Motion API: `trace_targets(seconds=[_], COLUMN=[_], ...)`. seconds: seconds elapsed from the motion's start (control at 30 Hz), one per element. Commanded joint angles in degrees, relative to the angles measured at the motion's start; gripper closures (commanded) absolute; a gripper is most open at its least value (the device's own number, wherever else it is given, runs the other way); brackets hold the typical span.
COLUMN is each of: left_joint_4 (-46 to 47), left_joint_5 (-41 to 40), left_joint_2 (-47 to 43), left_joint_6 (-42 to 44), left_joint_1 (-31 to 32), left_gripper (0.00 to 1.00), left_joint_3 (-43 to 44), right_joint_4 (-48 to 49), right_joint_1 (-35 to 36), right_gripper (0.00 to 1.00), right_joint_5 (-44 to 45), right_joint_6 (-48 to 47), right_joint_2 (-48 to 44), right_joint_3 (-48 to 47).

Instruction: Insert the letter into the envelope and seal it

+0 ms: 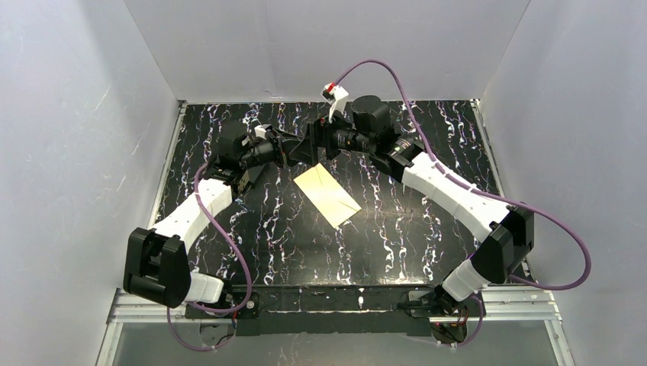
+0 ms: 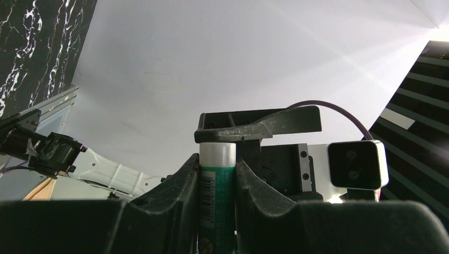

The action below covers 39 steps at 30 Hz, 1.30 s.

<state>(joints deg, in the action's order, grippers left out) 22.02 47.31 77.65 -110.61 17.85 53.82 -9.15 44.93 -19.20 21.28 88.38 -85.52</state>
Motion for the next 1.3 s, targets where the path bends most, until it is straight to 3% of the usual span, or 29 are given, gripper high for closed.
trace_targets(seconds=[0.0,0.23,0.47,0.77,1.07,1.27], left_joint_4=[-1.36,-2.14,-2.69,-3.99,-4.67,-4.65], left_joint_5=[0.34,0.08,-0.20,-0.55,-0.49,-0.21], left_joint_2=[-2.62,-3.13,-3.37,-3.78,-4.52,-4.78], left_joint_6=[0.59,0.79,1.20,2.45,4.69,5.05], left_joint_1=[0.08,0.08,0.08,-0.58,-2.09,-2.39], left_gripper=[1.00,1.00,1.00,1.00,1.00,0.57], left_joint_3=[0.14,-0.12,-0.76,-1.94,-2.16,-1.70], right_joint_4=[1.51,0.31,-0.64,1.38,6.65,12.70], right_joint_1=[0.69,0.69,0.69,0.52,-1.24,-1.29], right_gripper=[0.09,0.71,0.99,0.99,0.99,0.99], right_joint_5=[1.75,2.09,1.64,1.10,2.33,1.96], right_joint_6=[-0.55,0.75,0.61,-0.01,5.19,8.22], right_joint_2=[0.29,0.84,0.53,-0.69,-2.81,-3.35], right_joint_3=[-3.77,-4.59,-3.64,-1.23,4.01,7.86])
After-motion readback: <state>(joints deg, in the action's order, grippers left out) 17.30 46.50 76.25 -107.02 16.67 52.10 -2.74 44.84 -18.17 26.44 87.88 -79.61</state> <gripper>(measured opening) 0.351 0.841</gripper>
